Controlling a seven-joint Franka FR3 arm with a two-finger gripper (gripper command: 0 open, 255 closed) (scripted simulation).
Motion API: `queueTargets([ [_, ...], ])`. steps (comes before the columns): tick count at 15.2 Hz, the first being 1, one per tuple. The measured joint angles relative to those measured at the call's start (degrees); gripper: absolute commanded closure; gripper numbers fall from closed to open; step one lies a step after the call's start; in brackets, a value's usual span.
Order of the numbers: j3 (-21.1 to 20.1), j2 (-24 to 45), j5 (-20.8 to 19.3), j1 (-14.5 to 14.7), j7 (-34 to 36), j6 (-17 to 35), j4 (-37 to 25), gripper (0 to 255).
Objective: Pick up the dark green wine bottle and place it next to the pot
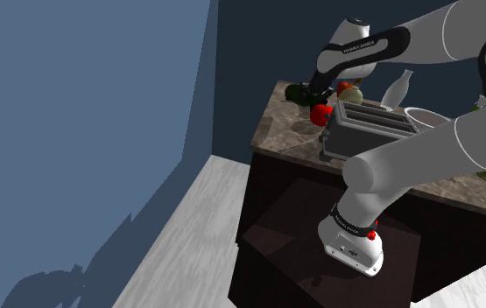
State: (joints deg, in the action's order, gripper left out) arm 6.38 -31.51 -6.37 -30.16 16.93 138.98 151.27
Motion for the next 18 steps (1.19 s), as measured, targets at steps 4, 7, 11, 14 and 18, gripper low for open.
queueTargets([
  [4, -0.11, -1.30, 0.20, 0.08, -0.20, -3.52, -2.24, 255],
  [7, -0.14, -2.04, 0.36, 0.13, -0.40, -6.14, -4.12, 255],
  [11, -0.34, -2.85, 0.57, 0.24, -0.49, -9.56, -6.73, 255],
  [14, -0.44, -3.18, 0.71, 0.31, -0.58, -11.83, -8.66, 255],
  [18, 0.57, -5.17, 0.46, -0.19, -2.00, -14.36, -9.28, 255],
])
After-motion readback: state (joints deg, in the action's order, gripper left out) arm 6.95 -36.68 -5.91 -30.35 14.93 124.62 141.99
